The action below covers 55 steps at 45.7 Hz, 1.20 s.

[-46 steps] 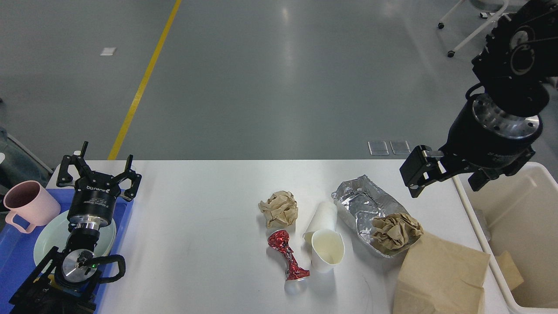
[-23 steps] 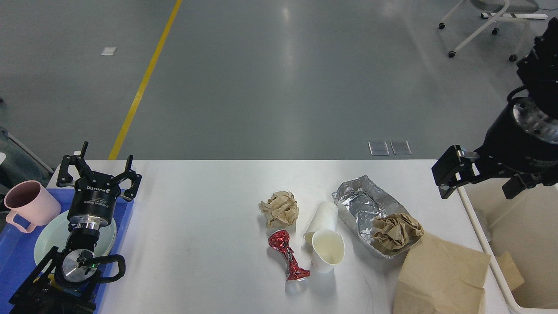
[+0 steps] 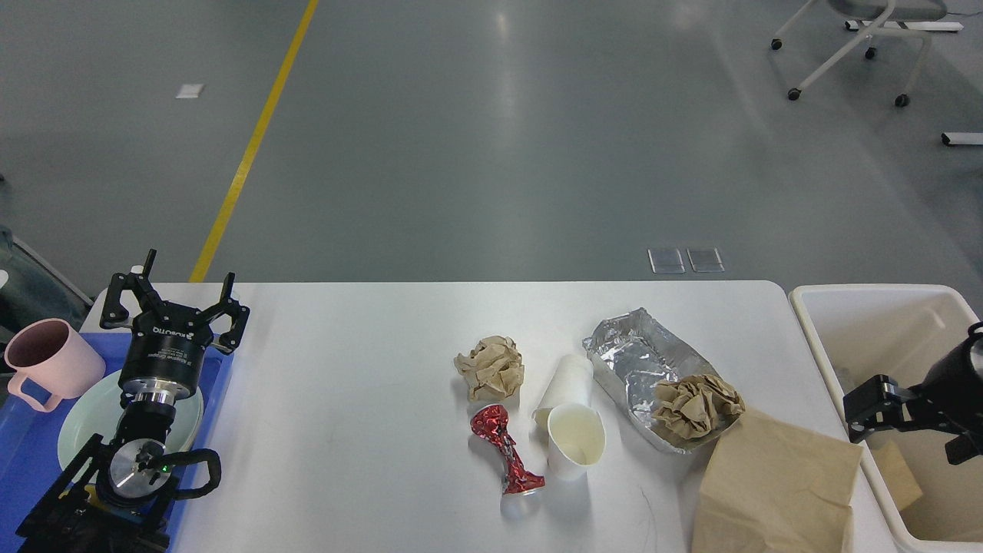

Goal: Tidy desktop
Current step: 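Raise the right gripper and lower it toward the brown paper bag, then grasp the brown paper bag with the right gripper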

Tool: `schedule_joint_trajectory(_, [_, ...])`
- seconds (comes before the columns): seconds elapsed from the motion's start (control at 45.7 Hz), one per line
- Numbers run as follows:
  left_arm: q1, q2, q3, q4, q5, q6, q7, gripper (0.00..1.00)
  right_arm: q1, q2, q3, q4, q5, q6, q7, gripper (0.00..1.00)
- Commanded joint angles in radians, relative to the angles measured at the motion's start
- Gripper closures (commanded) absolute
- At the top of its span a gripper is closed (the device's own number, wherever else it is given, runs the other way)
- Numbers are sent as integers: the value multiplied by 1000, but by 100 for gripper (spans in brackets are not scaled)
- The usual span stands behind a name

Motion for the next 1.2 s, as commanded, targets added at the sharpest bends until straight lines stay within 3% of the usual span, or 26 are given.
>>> schedule_joint_trajectory(0.0, [0,0,-2,0,0,0,0,3,-204,3,65,-102,19,-96,31,0])
schedule_joint_trajectory(0.153, [0,0,-2,0,0,0,0,3,-336,6,129,-183,84,-96,121,0])
schedule_joint_trajectory(0.875, [0,0,-2,0,0,0,0,3,-612,150,224,-315,268,-117,117,1])
schedule_joint_trajectory(0.919, [0,0,-2,0,0,0,0,3,-622,152,240,-315,282,-132,117,13])
schedule_joint_trajectory(0.963, [0,0,0,0,0,0,0,3,-626,146,244,-312,312,-146,117,34])
schedule_joint_trajectory(1.051, [0,0,-2,0,0,0,0,3,-626,138,243,-309,380,-145,117,97])
schedule_joint_trajectory(1.182, [0,0,-2,0,0,0,0,3,-664,144,244,-309,411,-162,117,100])
